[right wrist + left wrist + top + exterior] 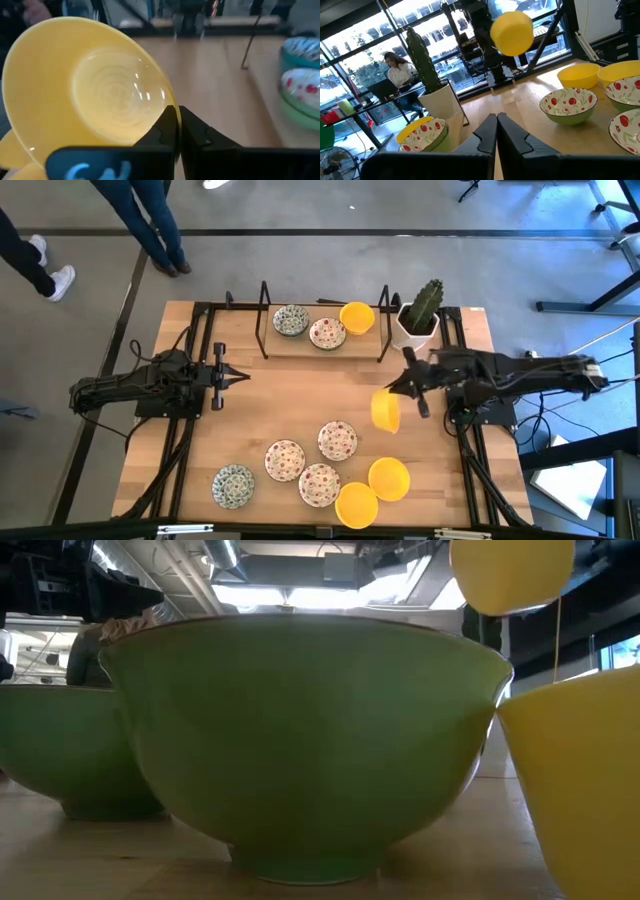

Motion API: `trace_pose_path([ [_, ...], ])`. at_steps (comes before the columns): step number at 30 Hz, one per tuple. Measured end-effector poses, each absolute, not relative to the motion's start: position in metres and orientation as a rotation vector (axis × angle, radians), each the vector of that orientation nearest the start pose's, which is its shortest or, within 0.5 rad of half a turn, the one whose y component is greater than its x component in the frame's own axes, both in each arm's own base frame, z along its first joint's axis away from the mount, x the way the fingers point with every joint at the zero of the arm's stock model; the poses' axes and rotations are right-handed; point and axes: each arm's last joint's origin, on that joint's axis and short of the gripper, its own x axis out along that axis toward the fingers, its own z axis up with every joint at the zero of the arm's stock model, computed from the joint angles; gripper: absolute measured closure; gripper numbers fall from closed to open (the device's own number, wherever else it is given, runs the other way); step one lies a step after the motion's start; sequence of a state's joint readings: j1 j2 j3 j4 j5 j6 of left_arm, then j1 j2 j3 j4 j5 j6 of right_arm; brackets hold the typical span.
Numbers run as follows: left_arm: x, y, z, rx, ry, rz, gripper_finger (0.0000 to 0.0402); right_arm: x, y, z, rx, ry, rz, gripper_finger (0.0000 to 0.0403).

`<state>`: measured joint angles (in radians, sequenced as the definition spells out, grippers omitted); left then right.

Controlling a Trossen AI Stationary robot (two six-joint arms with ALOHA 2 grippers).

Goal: Pick & Place Mini bowls
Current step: Stack the yellow bowl on the yellow bowl on the shelf

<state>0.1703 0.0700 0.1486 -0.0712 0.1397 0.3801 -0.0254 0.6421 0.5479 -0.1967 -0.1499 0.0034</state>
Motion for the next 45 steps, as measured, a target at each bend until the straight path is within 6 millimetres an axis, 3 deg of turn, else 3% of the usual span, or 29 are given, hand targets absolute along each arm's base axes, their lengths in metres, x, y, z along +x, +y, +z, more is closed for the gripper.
trace_pose_path([
  [15,0.092,0.012,0.202,0.382,-0.001,0.032,0.0394,0.108,-0.005,0.217,-0.093,-0.051,0.063,0.0396],
  [29,0.092,0.012,0.201,0.397,0.006,0.030,0.0394,0.101,-0.007,0.191,-0.127,-0.065,0.020,0.0396],
  [45,0.092,0.012,0.201,0.398,0.006,0.031,0.0394,0.101,-0.007,0.197,-0.155,-0.129,0.012,0.0395],
])
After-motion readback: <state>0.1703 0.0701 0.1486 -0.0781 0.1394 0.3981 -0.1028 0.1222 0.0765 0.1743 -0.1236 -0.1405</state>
